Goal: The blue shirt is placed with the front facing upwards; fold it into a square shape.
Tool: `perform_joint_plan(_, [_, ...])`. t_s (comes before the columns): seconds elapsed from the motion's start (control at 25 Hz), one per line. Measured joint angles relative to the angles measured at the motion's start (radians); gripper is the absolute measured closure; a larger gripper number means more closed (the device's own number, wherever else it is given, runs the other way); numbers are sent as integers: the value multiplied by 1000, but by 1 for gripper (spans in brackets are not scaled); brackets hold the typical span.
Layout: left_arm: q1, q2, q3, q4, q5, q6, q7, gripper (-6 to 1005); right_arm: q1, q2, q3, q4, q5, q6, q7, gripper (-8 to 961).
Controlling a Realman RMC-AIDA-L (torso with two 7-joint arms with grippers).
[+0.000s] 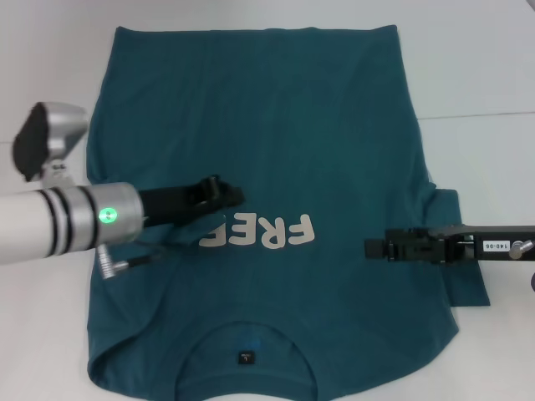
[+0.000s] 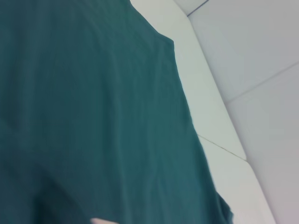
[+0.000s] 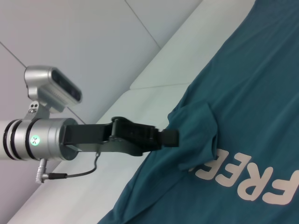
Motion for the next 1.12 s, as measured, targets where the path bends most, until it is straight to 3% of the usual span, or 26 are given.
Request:
perform_joint_plan(0.16, [60,34,-13,31,-5,79,-17,972,4,0,1,-4,0,-3,0,158])
perform_joint_plan(0.36, [148,93,-108,54,-8,336,96,968,14,0,3,-9,1,-12,0,160])
perform_joint_plan(0.48, [211,101,-146,97,-8,477,191,901,16,0,6,-9,15,-15,0,161])
perform_joint_plan(0.68, [334,84,-165,162,-9,687,525,736,17,0,8,-4,68,-13,-1,162])
perform_joint_plan(0.88, [435,44,-210,164,-15,807,859,554,20,0,0,-7,87,-21,-6,164])
perform_joint_plan(1.0, [466,21,-264,163,-20,841,946,412,23,-1,-1,-3,87,-19,-4,165])
perform_joint_plan(1.12, [478,14,-282,158,-21,854,973,272,23,-10,-1,-2,83,-10,29,166])
